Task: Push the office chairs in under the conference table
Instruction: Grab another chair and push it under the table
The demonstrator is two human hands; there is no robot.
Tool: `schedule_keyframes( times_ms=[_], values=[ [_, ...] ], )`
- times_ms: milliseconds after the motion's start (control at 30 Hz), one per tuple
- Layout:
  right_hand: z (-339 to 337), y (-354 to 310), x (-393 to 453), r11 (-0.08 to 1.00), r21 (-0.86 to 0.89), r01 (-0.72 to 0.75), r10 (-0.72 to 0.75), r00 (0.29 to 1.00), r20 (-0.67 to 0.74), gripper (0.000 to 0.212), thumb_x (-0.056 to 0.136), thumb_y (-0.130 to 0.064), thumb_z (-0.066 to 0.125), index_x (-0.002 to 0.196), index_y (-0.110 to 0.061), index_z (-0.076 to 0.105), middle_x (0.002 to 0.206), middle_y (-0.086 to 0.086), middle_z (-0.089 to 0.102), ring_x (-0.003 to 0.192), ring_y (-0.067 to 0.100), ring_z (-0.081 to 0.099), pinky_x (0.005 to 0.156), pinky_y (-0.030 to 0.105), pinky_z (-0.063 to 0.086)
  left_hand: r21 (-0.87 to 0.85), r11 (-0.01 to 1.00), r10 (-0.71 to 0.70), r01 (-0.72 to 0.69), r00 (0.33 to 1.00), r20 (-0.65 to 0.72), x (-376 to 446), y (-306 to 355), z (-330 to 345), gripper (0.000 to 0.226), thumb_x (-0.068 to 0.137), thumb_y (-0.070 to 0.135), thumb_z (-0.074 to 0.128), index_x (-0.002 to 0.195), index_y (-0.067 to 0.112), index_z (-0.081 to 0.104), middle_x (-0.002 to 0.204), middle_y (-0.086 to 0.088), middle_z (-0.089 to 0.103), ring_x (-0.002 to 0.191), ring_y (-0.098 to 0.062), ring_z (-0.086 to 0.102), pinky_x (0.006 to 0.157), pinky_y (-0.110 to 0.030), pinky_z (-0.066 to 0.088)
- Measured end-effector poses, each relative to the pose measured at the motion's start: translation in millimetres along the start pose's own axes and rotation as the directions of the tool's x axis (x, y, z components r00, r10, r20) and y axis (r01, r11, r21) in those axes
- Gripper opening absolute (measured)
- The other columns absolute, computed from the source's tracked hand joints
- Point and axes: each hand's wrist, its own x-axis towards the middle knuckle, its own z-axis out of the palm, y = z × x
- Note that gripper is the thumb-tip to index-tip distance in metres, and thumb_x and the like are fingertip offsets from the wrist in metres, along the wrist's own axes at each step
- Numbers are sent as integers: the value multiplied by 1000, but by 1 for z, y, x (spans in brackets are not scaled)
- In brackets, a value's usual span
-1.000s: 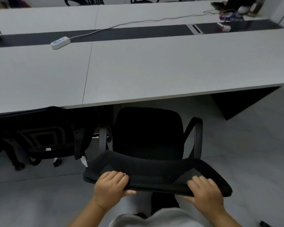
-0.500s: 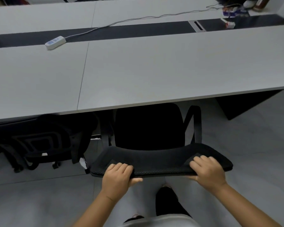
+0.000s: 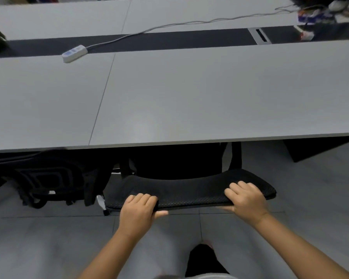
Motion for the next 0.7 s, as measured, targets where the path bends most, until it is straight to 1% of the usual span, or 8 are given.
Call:
schedule_keyframes(
  times_ms=[100, 167, 300, 400, 467, 533, 633, 700],
  values=[
    [5, 18, 6, 1000, -20, 5, -5, 1000, -15, 70, 90, -61, 22, 53, -13, 56, 49, 0, 48, 43, 18, 43, 45, 26, 28, 36, 999, -2, 2, 1000, -8, 13, 6, 7, 49, 91, 60, 20, 74, 19, 41, 51, 4, 55, 47, -15, 49, 57, -26, 26],
    [8, 32, 9, 1000, -24, 10, -11, 1000, -24, 69, 90, -60, 22, 53, -13, 56, 48, 0, 47, 43, 18, 42, 43, 27, 28, 69, 998, 0, 1, 1000, -22, 24, 11, 12, 48, 92, 58, 21, 74, 19, 41, 52, 4, 54, 49, -15, 47, 57, -26, 27],
    [19, 56, 15, 999, -37, 25, -25, 1000, -6, 68, 90, -61, 23, 54, -13, 54, 49, 1, 46, 43, 18, 42, 47, 26, 24, 86, 996, 3, 1, 999, -38, 43, 20, 24, 47, 93, 57, 21, 72, 19, 40, 51, 4, 52, 46, -15, 49, 57, -26, 28],
    [27, 68, 33, 1000, -27, -4, 5, 999, 33, 69, 90, -60, 20, 53, -13, 54, 49, 1, 46, 42, 18, 42, 41, 26, 28, 98, 995, -28, 28, 1000, -5, 65, 14, 34, 48, 92, 58, 20, 71, 20, 39, 51, 3, 51, 47, -17, 50, 57, -27, 28],
    [34, 67, 47, 1000, -27, 0, 1, 1000, 21, 69, 91, -58, 18, 52, -13, 54, 48, 1, 46, 42, 18, 42, 39, 24, 29, 108, 993, -50, 48, 999, 21, 77, -2, 39, 49, 91, 60, 19, 71, 20, 39, 52, 2, 51, 47, -18, 50, 57, -27, 27],
    [45, 55, 57, 999, -34, 16, -17, 1000, -20, 68, 91, -58, 17, 52, -15, 52, 47, 0, 45, 41, 17, 42, 38, 23, 29, 127, 991, -52, 48, 998, 28, 78, -23, 41, 50, 90, 62, 17, 73, 21, 40, 53, 2, 53, 49, -19, 50, 58, -27, 27],
    [54, 36, 58, 999, -44, 5, -8, 998, -69, 58, 91, -60, 21, 59, -15, 42, 46, 0, 43, 41, 17, 40, 42, 27, 26, 127, 992, -26, 21, 999, 33, 71, -43, 41, 52, 89, 64, 16, 76, 21, 43, 56, 1, 56, 60, -16, 44, 58, -27, 27],
    [51, 38, 59, 999, -47, -10, 7, 998, -68, 60, 90, -60, 22, 57, -15, 44, 47, 0, 44, 42, 18, 40, 44, 27, 24, 126, 992, -8, 3, 999, 38, 72, -42, 42, 53, 89, 63, 15, 76, 20, 44, 57, 0, 56, 60, -17, 44, 58, -28, 26]
  ],
)
